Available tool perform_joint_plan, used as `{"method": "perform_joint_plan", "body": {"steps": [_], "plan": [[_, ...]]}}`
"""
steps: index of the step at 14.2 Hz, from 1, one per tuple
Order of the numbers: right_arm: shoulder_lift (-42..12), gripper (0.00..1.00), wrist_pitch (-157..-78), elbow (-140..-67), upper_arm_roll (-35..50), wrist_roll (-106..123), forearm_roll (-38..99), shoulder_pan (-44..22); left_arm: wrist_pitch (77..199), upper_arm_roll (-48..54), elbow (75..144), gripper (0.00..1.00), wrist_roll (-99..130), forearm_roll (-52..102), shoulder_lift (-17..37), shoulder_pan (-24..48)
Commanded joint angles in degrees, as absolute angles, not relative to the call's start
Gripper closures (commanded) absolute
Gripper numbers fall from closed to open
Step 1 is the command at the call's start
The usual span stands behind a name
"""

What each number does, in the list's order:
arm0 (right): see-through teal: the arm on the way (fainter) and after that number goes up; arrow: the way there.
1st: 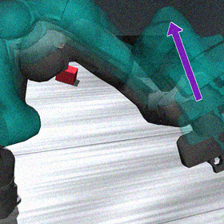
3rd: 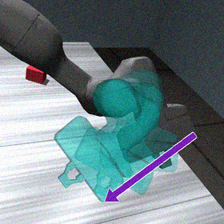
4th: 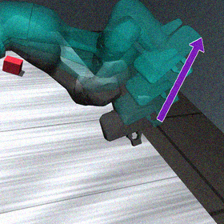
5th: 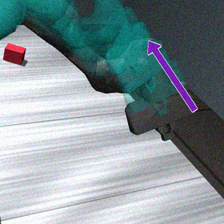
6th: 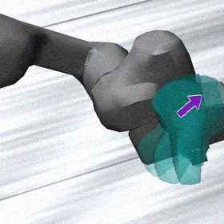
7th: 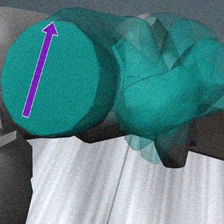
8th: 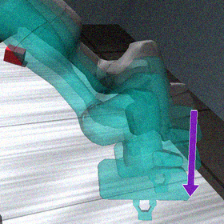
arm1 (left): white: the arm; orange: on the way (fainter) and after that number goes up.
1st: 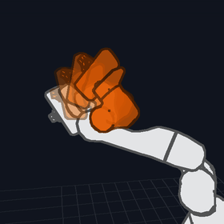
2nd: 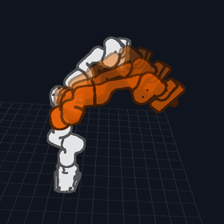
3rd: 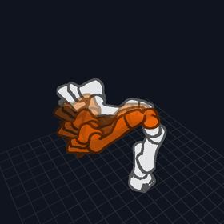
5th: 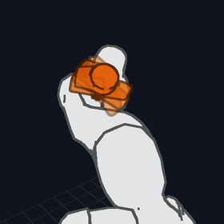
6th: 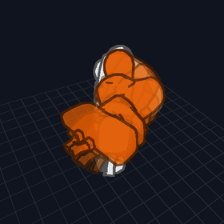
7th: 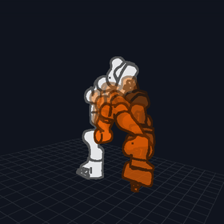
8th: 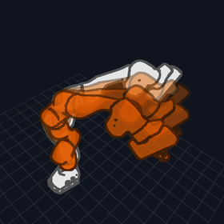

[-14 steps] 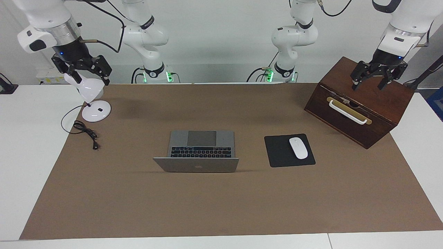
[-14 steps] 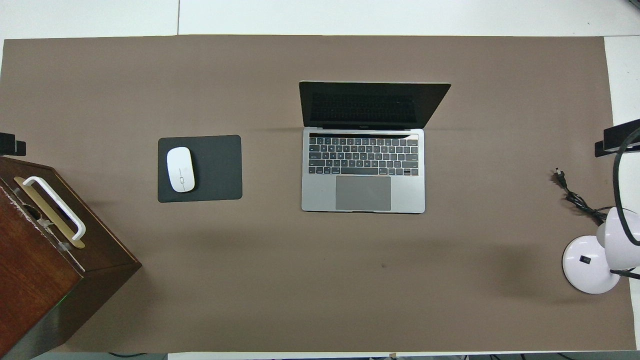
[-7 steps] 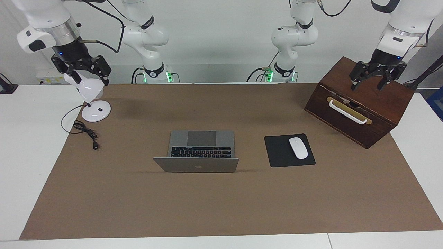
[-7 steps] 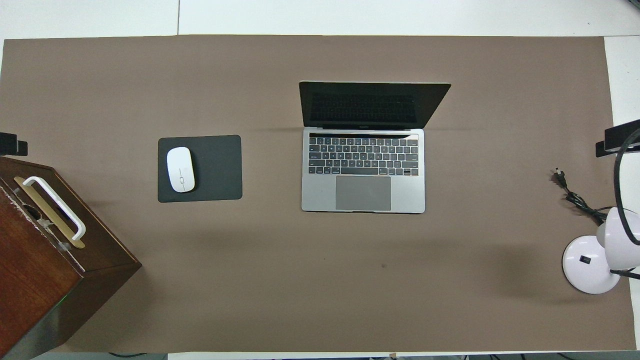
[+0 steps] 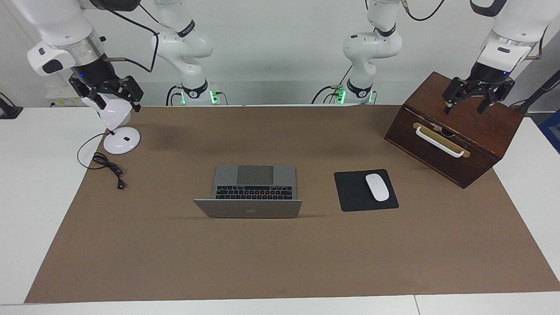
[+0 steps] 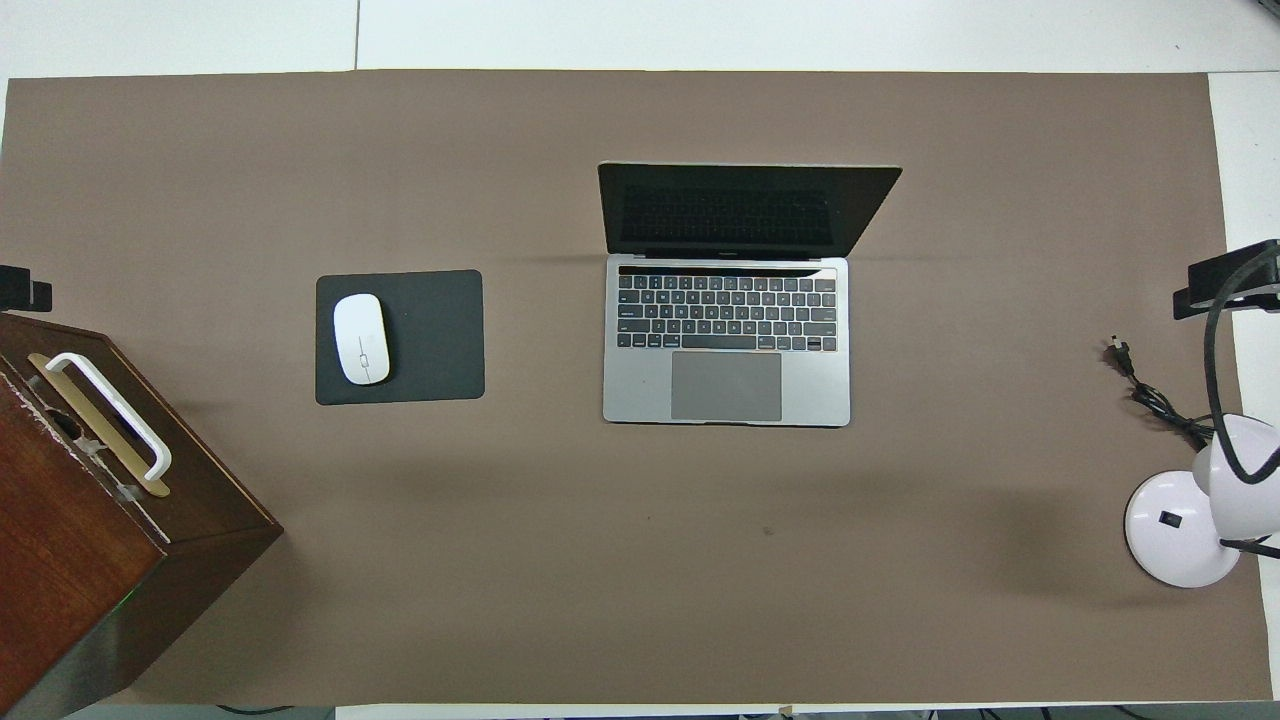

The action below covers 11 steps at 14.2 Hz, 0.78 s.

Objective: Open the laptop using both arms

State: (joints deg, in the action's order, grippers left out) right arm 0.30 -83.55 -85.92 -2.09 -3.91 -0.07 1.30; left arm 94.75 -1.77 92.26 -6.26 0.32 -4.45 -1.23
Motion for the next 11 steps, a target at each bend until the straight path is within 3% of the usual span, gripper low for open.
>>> {"method": "perform_joint_plan", "body": {"steps": [1,11], "plan": [[1.2,0.00,-85.2,-87.5,-2.1,-4.8,-1.1,1.2,95.1,-1.9,92.7,0.00,-5.5,0.2,-4.7,-1.1],[0.6,0.00,-85.9,-87.6,-2.1,-4.9,-1.1,1.2,95.2,-1.9,92.8,0.00,-5.5,0.2,-4.7,-1.1]]}}
